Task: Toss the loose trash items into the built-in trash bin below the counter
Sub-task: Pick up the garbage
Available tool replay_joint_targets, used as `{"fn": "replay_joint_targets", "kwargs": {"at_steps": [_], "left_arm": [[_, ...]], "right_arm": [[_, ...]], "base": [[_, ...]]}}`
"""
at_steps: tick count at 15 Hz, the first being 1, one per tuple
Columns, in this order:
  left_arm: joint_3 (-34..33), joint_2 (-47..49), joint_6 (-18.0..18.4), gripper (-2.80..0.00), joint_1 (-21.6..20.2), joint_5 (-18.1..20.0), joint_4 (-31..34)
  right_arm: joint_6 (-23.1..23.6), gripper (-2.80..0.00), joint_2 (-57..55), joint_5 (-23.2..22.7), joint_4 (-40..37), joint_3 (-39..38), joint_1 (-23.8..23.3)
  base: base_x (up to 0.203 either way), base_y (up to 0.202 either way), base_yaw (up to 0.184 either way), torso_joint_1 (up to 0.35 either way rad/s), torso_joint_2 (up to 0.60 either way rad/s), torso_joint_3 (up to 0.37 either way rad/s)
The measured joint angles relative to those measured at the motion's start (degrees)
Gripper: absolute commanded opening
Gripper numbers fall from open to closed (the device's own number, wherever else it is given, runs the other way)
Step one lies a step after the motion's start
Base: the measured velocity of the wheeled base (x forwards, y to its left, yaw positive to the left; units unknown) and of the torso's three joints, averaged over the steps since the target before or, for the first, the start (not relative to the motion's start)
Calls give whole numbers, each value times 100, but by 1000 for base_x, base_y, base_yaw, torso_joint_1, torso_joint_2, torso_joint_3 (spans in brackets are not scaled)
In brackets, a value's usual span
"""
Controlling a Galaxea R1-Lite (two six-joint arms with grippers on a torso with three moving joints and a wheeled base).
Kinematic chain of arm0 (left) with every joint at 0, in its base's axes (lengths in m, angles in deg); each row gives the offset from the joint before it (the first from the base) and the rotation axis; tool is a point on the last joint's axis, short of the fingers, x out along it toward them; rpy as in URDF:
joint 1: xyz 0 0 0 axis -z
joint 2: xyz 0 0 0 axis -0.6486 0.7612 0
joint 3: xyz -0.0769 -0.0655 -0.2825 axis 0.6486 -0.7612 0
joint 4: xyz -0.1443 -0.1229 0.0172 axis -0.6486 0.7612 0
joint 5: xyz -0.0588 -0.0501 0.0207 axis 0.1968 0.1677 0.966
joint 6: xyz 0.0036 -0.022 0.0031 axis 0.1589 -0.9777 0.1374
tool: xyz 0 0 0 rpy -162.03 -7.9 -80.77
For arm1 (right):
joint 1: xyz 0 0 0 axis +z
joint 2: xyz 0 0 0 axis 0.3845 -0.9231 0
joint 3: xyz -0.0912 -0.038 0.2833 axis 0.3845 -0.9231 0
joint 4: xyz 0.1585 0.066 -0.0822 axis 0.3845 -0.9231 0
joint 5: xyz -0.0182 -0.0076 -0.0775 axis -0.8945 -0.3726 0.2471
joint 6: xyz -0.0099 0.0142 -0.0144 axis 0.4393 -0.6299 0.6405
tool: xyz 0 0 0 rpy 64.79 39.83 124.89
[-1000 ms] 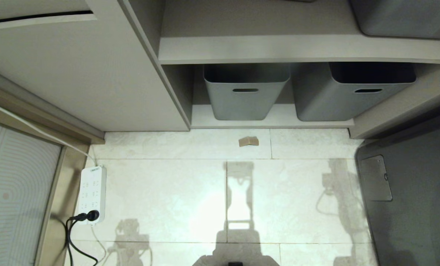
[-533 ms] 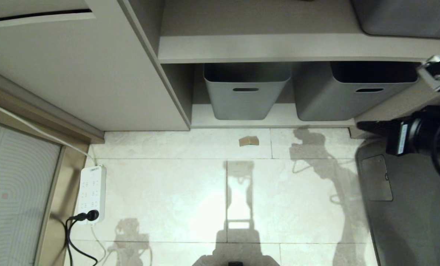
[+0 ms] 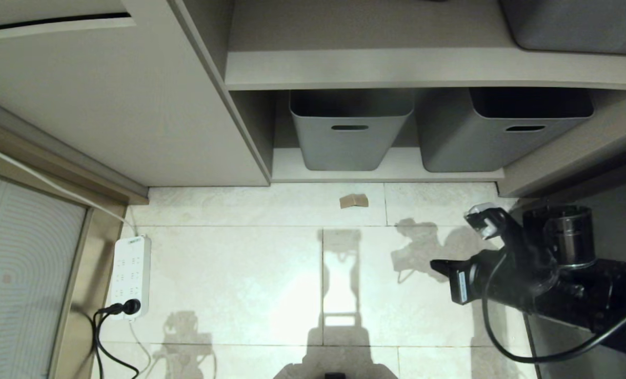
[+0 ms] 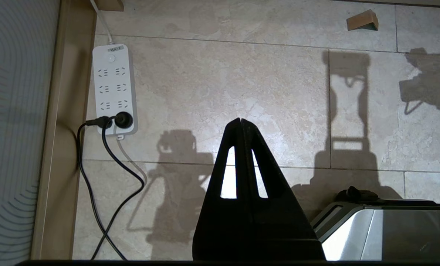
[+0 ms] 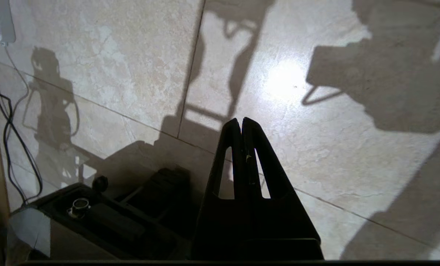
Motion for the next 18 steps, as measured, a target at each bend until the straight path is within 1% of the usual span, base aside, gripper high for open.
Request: {"fn": "replay_joint_targets", "kwargs": {"at_steps": [2, 3, 4, 6, 8, 10, 12, 15, 18], "left_arm": [[0, 0, 0, -280, -1, 0, -1], [0, 0, 0, -280, -1, -2, 0], [0, 0, 0, -280, -1, 0, -1], [0, 0, 0, -280, -4, 0, -1], [0, 0, 0, -280, -4, 0, -1], [0, 0, 0, -280, -1, 0, -1], [0, 0, 0, -280, -4, 0, -1], [0, 0, 0, -280, -4, 0, -1], [0, 0, 0, -280, 0, 0, -1]], "right_arm": [[-363, -280, -767, 81, 1109, -233, 20], [-568, -280, -1170, 154, 1571, -194, 33], [-775, -280, -1541, 235, 1895, 6, 44], [-1136, -280, -2154, 429, 2148, 719, 103], [-1339, -280, -2755, 572, 2181, 1559, 218], [-1406, -280, -3343, 697, 2179, 2433, 323], [-1444, -280, -3832, 742, 2015, 3158, 374], [-1663, -280, -4330, 762, 1448, 4241, 433], [-2141, -280, -4679, 858, 464, 5514, 441]], "base": [[0, 0, 0, 0, 0, 0], [0, 0, 0, 0, 0, 0], [0, 0, 0, 0, 0, 0], [0, 0, 0, 0, 0, 0], [0, 0, 0, 0, 0, 0], [0, 0, 0, 0, 0, 0], [0, 0, 0, 0, 0, 0], [0, 0, 0, 0, 0, 0], [0, 0, 0, 0, 0, 0]]}}
